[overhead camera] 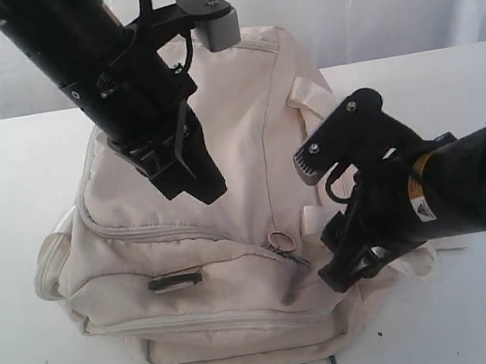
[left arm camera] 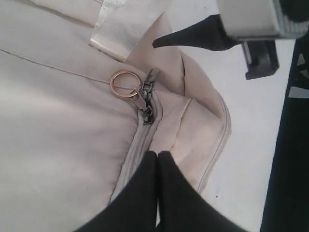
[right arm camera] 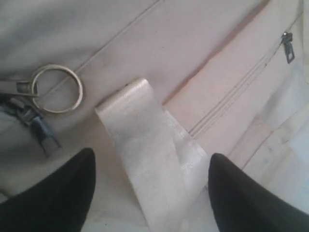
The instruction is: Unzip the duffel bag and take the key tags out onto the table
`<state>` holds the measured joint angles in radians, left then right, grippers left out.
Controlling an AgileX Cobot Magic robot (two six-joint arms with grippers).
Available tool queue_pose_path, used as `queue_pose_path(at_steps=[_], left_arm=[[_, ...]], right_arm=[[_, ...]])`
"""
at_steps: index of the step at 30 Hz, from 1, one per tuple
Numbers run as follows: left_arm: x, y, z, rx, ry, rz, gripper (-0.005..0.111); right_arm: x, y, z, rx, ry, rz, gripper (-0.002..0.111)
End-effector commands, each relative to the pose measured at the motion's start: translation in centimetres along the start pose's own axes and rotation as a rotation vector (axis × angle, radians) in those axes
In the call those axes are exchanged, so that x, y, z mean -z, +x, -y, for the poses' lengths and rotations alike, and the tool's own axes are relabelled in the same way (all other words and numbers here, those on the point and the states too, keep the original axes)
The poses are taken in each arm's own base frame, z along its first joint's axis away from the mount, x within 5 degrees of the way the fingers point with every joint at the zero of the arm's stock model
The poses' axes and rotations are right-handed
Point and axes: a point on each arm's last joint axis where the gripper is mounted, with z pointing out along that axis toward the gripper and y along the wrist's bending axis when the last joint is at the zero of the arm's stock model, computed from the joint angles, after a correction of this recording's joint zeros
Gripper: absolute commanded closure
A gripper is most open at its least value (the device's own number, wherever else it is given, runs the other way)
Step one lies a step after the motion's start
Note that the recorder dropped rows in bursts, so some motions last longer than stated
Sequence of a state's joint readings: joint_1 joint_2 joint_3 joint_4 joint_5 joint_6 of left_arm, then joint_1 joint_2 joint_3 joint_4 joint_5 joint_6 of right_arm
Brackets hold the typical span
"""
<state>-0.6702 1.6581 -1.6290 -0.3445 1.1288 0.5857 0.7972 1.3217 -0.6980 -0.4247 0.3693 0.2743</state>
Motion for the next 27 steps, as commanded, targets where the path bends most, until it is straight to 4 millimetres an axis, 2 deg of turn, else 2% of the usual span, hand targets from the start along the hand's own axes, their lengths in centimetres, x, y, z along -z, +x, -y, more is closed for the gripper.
queue_pose_path(at_steps=[1,5,8,13,19,24,27], left_arm=[[0.3,0.2,0.8,-0.001,0.04,-0.042,0.107],[0.3,0.2,0.8,-0.001,0.041,-0.044,0.107],[0.3,0.2,0.8,-0.003,0.04,-0.042,0.107],[0.3,0.2,0.8,-0.005,0.043,-0.045,0.107],[0.3,0.2,0.8,-0.005,0.04,-0.042,0.107],[0.2,0.0,0.4,-0.013,0.002,-0.021,0.107],[0.2,-0.2,0.1,-0.016,-0.023,0.001,0.107]], right_arm=[[-1.8,0.0,-0.4,0.032,-0.007,0.065,0.046],[-3.5,0.2,-0.9,0.092,-0.031,0.047,0.046],[-5.0,0.7,-1.0,0.071,-0.037,-0.002,0.048],[-6.7,1.5,0.4,-0.05,-0.016,-0.051,0.072],[-6.7,0.9,1.1,-0.109,-0.037,0.025,0.089],[-5.4,0.1,1.3,-0.135,-0.037,0.087,0.108],[-4.0,-0.5,1.5,-0.163,-0.033,0.142,0.108]])
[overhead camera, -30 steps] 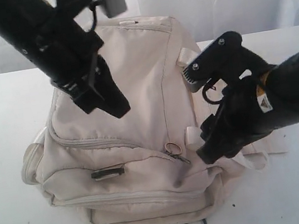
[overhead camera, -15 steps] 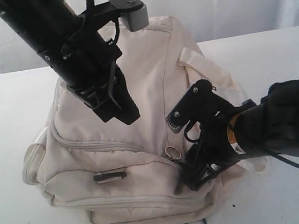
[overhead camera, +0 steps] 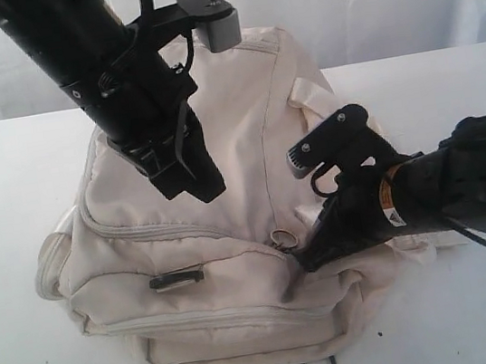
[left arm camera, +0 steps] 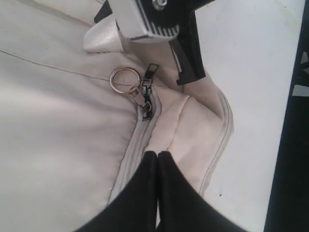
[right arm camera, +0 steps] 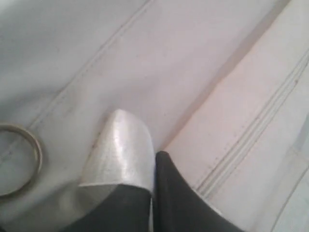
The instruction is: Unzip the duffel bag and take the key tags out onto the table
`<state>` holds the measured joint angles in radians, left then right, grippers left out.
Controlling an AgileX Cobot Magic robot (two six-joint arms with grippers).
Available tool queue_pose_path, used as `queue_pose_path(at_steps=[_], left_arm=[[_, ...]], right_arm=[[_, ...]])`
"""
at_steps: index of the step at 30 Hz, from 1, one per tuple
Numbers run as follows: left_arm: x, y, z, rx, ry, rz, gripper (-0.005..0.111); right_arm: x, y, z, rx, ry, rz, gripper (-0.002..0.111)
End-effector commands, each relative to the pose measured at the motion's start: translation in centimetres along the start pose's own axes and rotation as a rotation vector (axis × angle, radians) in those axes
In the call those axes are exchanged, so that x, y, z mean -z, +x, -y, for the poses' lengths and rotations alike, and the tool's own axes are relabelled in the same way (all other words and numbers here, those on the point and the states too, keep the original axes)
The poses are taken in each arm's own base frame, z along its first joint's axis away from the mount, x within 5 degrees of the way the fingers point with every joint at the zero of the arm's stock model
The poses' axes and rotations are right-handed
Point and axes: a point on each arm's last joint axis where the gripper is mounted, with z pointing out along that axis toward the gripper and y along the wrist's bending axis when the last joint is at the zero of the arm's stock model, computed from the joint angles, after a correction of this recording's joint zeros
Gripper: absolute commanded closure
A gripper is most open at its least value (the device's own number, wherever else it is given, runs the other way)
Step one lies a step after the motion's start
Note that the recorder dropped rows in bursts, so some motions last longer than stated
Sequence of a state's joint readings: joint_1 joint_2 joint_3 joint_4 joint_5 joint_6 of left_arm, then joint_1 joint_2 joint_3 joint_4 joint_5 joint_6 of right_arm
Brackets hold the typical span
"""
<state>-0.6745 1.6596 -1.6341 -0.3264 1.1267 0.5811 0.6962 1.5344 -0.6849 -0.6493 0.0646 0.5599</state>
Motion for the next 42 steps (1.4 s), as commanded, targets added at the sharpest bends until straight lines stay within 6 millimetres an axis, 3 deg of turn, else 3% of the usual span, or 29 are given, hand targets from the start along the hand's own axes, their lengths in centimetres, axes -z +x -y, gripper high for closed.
queue_pose_path(at_steps=[1,12,20,23,35,42], left_arm=[[0.2,-0.2,0.1,-0.011,-0.018,0.019,0.107],[-0.7,-0.9,-0.4,-0.124,-0.02,0.075,0.103],[-3.0,-1.9,-1.4,-0.13,0.02,0.144,0.05],[-3.4,-2.3,-1.7,-0.121,0.019,0.176,0.042],[-3.5,-3.3,-2.3,-0.087,-0.03,0.281,0.042],[-5.6,-3.4,-3.0,-0.033,0.021,0.275,0.042]], right_arm=[[2.3,-1.4,0.4,-0.045,0.002,0.106,0.108],[7.5,-3.1,0.9,-0.114,0.024,0.269,0.108],[8.0,-3.0,1.1,-0.15,0.042,0.255,0.108],[8.0,-3.0,1.1,-0.205,0.035,0.257,0.108],[8.2,-3.7,0.7,-0.415,-0.054,0.329,0.108],[8.2,-3.7,0.6,-0.48,-0.07,0.332,0.108]])
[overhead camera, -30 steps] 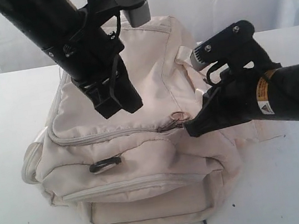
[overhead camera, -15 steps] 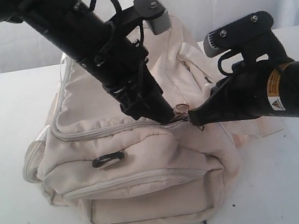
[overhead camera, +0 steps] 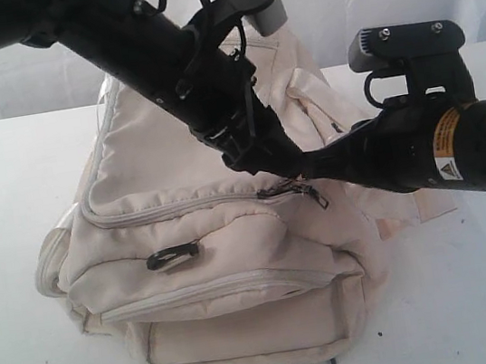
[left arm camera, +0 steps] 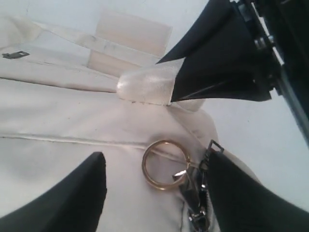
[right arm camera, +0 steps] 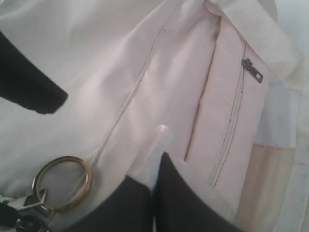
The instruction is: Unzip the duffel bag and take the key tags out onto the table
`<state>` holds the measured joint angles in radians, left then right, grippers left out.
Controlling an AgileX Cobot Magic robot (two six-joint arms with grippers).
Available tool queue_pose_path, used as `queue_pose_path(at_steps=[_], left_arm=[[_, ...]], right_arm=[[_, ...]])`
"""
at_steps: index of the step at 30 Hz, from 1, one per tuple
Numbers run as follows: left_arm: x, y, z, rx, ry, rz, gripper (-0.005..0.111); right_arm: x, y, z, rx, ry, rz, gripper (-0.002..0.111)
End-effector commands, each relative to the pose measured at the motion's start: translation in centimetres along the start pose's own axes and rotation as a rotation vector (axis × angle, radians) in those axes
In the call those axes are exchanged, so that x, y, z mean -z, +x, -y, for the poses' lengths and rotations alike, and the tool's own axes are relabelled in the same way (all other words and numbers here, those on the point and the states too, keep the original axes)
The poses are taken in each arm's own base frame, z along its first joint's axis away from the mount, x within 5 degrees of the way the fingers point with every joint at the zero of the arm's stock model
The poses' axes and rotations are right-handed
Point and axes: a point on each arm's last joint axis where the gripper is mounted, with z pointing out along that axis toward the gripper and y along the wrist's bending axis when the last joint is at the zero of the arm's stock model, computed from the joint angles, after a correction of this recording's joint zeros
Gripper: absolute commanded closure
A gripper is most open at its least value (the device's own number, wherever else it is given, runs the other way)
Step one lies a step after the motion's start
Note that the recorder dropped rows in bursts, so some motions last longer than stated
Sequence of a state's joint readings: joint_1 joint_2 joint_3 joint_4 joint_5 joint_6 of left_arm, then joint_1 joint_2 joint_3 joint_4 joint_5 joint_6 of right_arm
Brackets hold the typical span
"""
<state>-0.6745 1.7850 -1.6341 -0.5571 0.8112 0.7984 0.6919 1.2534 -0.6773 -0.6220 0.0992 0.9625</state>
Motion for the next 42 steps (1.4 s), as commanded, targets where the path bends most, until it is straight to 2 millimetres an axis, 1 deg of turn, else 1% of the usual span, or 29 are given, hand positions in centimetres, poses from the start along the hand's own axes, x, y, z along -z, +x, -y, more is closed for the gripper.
queue_pose_path(at_steps=[1,6,9,11,23,28,32,35,42], left_arm=[[-1.5,0.2,-0.1,0.048,0.047,0.001,0.042],[-2.3,0.4,-0.5,0.065,0.052,0.007,0.042],[-2.3,0.4,-0.4,0.066,0.055,0.008,0.042],[-2.3,0.3,-0.4,0.069,0.057,0.011,0.042],[-3.0,0.7,-0.6,0.087,0.068,-0.004,0.042],[-3.1,0.5,-0.7,0.101,0.064,0.019,0.042],[-3.3,0.3,-0.6,0.101,0.064,0.027,0.043],[-3.3,0.4,-0.6,0.104,0.069,0.023,0.051],[-3.1,0.4,-0.3,0.092,0.081,0.005,0.087]], right_arm=[[0.6,-1.0,-0.6,-0.053,-0.072,0.071,0.108],[0.8,-1.1,-0.7,-0.081,-0.08,0.08,0.108],[1.0,-1.2,-0.7,-0.087,-0.079,0.084,0.108],[1.1,-1.2,-0.7,-0.121,-0.08,0.085,0.108],[1.9,-2.0,-1.2,-0.442,-0.174,0.125,0.108],[2.1,-2.4,-1.8,-0.485,-0.248,0.148,0.108],[2.1,-2.4,-1.9,-0.488,-0.259,0.153,0.108],[2.1,-2.3,-1.8,-0.485,-0.246,0.148,0.108],[2.1,-2.3,-1.7,-0.485,-0.233,0.143,0.108]])
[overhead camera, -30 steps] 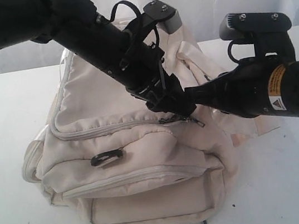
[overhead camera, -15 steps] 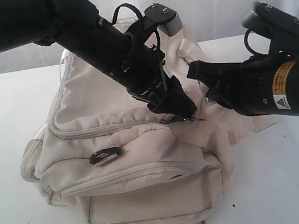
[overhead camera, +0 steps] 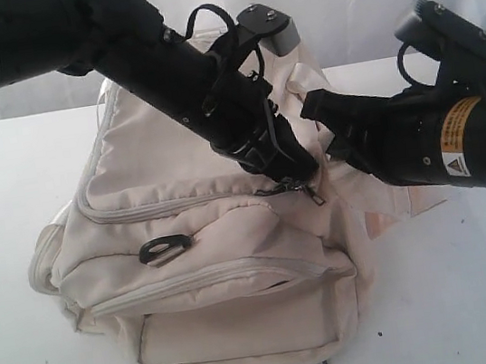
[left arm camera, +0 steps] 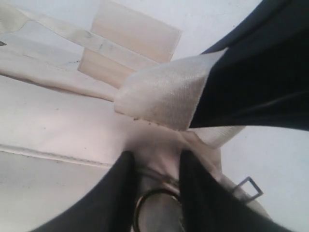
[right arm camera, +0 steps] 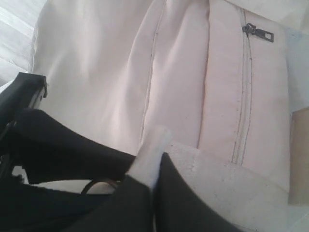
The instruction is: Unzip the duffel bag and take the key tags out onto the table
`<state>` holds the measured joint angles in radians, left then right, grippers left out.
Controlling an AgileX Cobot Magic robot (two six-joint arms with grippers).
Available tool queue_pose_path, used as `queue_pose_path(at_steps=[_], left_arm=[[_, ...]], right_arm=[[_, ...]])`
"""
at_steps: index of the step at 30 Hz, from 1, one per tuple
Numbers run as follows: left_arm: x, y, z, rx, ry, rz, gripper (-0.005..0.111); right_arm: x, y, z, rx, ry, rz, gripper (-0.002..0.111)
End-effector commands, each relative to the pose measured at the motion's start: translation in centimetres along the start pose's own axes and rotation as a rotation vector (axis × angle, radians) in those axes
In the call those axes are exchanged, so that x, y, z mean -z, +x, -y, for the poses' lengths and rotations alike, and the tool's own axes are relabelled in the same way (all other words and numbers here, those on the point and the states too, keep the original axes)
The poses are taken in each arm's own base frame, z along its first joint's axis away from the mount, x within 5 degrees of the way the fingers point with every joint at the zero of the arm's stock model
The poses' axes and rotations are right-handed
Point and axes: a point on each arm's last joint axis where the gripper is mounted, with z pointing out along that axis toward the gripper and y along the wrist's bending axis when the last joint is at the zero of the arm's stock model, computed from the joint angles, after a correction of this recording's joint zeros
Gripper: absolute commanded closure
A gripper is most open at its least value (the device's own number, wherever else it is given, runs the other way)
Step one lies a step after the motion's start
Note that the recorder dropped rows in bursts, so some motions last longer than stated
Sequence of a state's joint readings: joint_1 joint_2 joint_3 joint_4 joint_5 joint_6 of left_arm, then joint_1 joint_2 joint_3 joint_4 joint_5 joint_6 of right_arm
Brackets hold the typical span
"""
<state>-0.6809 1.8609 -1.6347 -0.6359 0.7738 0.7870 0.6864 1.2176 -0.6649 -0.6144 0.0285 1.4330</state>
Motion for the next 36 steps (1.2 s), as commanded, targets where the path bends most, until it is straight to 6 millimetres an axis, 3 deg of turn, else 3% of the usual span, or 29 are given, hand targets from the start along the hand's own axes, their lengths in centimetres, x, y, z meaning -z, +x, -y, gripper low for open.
queue_pose_path(at_steps=[1,4,16,30,36], left_arm=[[0.0,-0.1,0.6,0.002,0.034,-0.013,0.093],[0.6,-0.3,0.9,-0.011,0.026,0.001,0.107],[3.4,-1.2,2.3,-0.07,0.01,0.017,0.107],[6.7,0.3,3.9,-0.141,-0.003,-0.191,0.107],[5.9,1.2,3.8,-0.124,0.005,-0.219,0.107]], right_arm=[[1.0,-1.0,-2.0,-0.005,-0.172,0.054,0.108],[1.0,-1.0,-2.0,-0.003,-0.168,0.054,0.108],[1.0,-1.0,-1.7,0.005,-0.133,0.05,0.108],[0.9,-0.9,-1.2,0.054,-0.08,0.045,0.108],[0.9,-0.9,-1.2,0.054,-0.08,0.045,0.108]])
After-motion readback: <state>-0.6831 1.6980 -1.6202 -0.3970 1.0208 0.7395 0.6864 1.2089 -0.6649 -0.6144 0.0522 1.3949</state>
